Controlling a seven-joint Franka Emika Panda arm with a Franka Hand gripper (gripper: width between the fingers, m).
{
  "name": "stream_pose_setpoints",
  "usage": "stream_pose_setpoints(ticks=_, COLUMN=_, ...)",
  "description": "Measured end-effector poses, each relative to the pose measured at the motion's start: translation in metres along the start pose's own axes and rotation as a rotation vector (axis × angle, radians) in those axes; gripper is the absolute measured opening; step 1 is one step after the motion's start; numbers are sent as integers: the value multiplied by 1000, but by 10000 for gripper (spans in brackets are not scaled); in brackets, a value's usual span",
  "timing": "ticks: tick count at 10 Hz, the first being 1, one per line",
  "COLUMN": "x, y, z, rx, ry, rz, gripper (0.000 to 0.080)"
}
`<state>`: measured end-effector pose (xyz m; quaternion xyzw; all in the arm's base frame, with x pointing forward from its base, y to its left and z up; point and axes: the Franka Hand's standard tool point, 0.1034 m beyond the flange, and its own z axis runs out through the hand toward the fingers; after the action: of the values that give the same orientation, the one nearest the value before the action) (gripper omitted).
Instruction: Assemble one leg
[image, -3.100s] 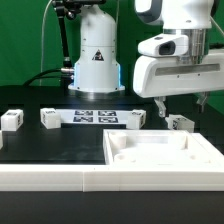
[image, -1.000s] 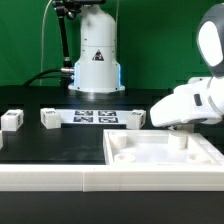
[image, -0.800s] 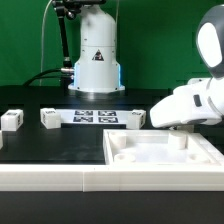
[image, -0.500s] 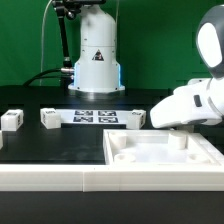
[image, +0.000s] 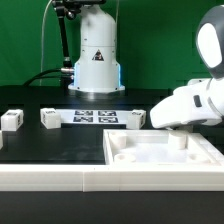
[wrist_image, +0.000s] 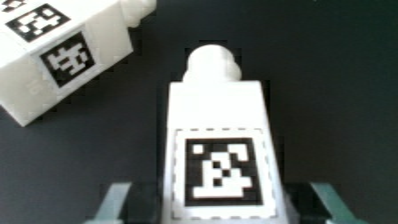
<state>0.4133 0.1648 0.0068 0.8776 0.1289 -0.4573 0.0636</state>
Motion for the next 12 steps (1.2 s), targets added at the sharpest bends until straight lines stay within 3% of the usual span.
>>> stream_pose_setpoints(ticks=1, x=-2, y=1, z=-3, rx=1, ry=-2, rz=-9, gripper=290)
stream_pose_setpoints(ticks=2, x=-11, y=5, z=-17, rx=2, ry=9, rz=-22, gripper=290)
stream_pose_setpoints(ticks=4, x=-41, y=13, z=-48, rx=3, ry=11, rz=-16, gripper=291)
stream_pose_setpoints(ticks=6, x=-71, y=27, z=-82, rx=11, ry=96, rz=7, gripper=291)
stream_pose_setpoints(ticks=7, x=-76, y=27, z=-77, rx=7, ry=107, rz=8, gripper=291)
stream_pose_setpoints(ticks=8, x=-64, y=25, z=-76, rx=11, ry=128, rz=5, gripper=291)
stream_pose_setpoints(ticks=9, x=-56, y=25, z=-86, rx=13, ry=232, rz=8, gripper=291)
stream_pose_setpoints(ticks=10, x=-57, y=28, z=-90, rx=12, ry=315, rz=7, gripper=291)
stream_pose_setpoints(ticks=12, x=-50, y=44, z=-115, rx=12, ry=443, rz=-4, gripper=291)
